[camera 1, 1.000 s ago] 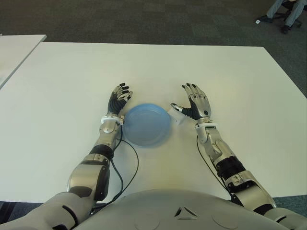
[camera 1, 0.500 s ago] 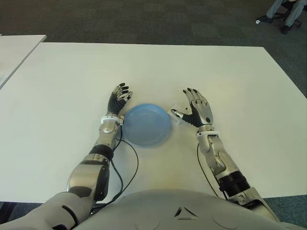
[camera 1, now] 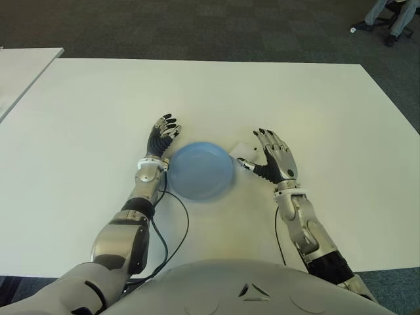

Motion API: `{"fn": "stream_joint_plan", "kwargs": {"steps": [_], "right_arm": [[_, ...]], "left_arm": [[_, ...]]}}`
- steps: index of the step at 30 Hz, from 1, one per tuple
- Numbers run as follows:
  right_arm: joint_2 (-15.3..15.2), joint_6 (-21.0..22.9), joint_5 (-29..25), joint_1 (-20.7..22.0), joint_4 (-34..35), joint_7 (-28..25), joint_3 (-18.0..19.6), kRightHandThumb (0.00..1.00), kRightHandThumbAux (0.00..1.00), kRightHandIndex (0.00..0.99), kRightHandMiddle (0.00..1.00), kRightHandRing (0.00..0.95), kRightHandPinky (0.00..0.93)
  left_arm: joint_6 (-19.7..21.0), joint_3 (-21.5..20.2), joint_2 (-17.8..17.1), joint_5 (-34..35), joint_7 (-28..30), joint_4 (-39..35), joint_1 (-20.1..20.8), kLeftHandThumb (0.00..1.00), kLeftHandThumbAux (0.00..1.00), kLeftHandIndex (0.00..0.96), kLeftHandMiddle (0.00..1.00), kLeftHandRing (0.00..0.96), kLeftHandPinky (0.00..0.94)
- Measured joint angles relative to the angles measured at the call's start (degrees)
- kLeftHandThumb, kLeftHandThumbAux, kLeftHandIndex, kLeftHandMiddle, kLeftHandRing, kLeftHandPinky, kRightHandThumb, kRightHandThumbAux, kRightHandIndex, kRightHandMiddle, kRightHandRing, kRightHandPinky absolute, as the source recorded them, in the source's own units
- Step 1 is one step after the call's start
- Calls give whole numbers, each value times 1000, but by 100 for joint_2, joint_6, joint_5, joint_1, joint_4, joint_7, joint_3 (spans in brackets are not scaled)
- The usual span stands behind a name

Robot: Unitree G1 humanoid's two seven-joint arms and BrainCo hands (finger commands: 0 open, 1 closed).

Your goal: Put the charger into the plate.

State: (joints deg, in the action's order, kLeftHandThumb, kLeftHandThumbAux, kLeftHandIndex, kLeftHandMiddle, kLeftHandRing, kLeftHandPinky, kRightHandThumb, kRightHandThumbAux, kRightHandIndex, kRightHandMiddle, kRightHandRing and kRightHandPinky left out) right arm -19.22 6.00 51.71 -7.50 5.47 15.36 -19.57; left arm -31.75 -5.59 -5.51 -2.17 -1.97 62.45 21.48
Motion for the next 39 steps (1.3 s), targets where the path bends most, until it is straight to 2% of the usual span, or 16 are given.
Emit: {"fn": "stream_joint_plan", "kwargs": {"steps": [4,13,26,39], "right_arm": [[-15,1,-4,-179,115,-76,32,231,273,0,0,0,0],[-5,-4,-26,-283,175,-94,100,230,265,0,0,0,0],[88,-16,-37,-271,89,-87,119,245,272,0,0,0,0],[261,-15,-35,-87,-453,0,99,245,272,0,0,0,9]], "left_arm": [[0,8,-27,-3,0,42,17,0,628,171,236,246,266],[-14,19,-41,-9,0,64,29,0,613,170,241,253,270],[-54,18,-50,-8,3,85,23,0,624,170,244,259,275],[-63,12,-55,-6,34,82,15,0,637,166,234,247,271]]}}
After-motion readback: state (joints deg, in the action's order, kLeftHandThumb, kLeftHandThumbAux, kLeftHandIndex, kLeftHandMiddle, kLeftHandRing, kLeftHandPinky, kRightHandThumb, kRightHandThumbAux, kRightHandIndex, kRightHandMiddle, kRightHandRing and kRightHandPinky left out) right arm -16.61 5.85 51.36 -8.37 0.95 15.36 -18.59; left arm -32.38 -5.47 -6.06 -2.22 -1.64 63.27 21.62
